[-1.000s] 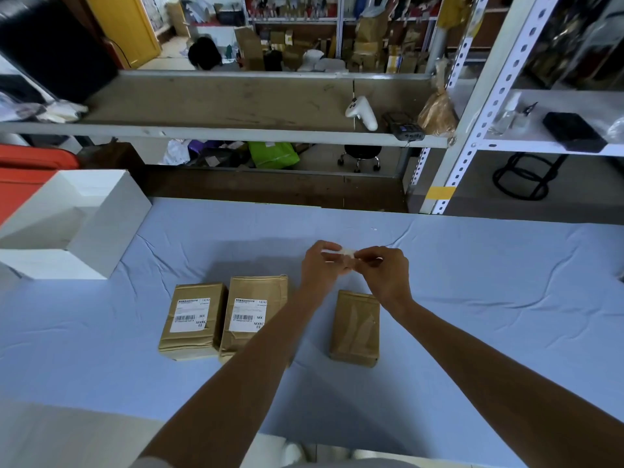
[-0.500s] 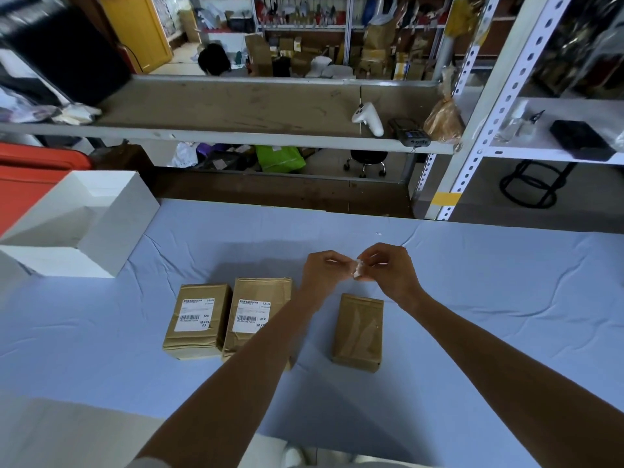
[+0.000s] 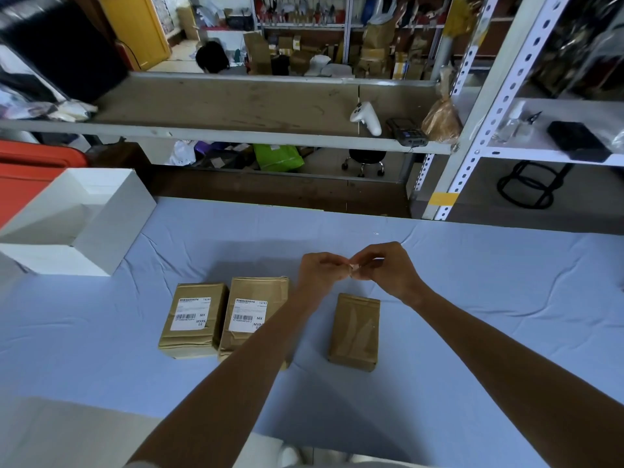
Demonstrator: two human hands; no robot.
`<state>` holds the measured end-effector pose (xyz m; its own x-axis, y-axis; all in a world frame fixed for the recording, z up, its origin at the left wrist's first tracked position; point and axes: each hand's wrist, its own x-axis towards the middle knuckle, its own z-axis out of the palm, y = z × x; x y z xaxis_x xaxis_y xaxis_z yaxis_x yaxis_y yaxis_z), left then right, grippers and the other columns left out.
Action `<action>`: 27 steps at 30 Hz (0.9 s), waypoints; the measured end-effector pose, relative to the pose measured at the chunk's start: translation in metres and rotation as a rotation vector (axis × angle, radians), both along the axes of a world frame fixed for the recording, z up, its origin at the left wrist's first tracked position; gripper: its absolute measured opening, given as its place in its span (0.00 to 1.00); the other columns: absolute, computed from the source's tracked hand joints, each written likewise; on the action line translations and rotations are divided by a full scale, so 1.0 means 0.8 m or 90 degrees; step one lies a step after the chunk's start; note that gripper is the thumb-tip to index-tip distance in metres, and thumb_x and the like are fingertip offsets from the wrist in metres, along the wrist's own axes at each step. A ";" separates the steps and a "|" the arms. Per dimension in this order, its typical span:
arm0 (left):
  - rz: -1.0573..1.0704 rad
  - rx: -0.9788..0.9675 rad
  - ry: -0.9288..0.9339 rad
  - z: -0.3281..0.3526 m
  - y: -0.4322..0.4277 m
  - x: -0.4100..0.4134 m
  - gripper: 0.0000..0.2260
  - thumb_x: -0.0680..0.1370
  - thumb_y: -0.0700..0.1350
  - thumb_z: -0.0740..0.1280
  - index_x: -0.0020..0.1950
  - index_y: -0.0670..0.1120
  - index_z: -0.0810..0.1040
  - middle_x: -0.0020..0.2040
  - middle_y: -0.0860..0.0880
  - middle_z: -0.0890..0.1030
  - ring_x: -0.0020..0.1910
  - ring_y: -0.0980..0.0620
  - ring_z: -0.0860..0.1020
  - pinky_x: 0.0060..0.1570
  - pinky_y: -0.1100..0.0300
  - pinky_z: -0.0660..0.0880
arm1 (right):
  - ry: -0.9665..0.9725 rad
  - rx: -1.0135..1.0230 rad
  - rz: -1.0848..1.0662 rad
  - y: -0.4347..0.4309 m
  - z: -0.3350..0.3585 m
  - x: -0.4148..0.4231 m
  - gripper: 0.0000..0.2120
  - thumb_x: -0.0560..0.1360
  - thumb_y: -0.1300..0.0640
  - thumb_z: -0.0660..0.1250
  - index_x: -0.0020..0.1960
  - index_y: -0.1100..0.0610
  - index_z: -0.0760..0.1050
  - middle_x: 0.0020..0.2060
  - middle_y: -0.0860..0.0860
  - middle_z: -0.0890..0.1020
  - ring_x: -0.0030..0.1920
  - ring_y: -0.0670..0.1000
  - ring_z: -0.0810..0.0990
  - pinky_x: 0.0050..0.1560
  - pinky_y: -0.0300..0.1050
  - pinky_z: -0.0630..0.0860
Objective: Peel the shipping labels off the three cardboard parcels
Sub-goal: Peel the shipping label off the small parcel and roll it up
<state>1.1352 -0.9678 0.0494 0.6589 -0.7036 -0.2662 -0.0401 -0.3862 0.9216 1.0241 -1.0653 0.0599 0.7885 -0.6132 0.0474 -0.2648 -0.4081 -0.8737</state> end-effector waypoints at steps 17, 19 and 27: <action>-0.032 0.199 -0.094 0.019 0.022 0.026 0.22 0.66 0.44 0.78 0.54 0.46 0.72 0.52 0.49 0.76 0.52 0.52 0.76 0.46 0.64 0.74 | -0.050 -0.050 -0.004 0.031 -0.011 0.010 0.01 0.71 0.68 0.72 0.43 0.66 0.81 0.37 0.57 0.85 0.36 0.55 0.85 0.44 0.41 0.82; -0.037 0.219 -0.108 0.021 0.024 0.026 0.22 0.67 0.45 0.77 0.57 0.45 0.74 0.54 0.48 0.77 0.55 0.52 0.77 0.51 0.63 0.75 | -0.049 -0.036 -0.015 0.033 -0.009 0.012 0.01 0.72 0.68 0.71 0.43 0.65 0.81 0.37 0.58 0.85 0.36 0.55 0.85 0.45 0.44 0.83; -0.027 0.116 -0.115 0.059 0.050 0.027 0.17 0.70 0.39 0.75 0.55 0.37 0.75 0.53 0.39 0.81 0.54 0.45 0.80 0.58 0.54 0.77 | -0.098 0.051 0.008 0.043 0.011 0.028 0.03 0.73 0.69 0.70 0.46 0.66 0.78 0.38 0.59 0.84 0.33 0.50 0.85 0.39 0.41 0.83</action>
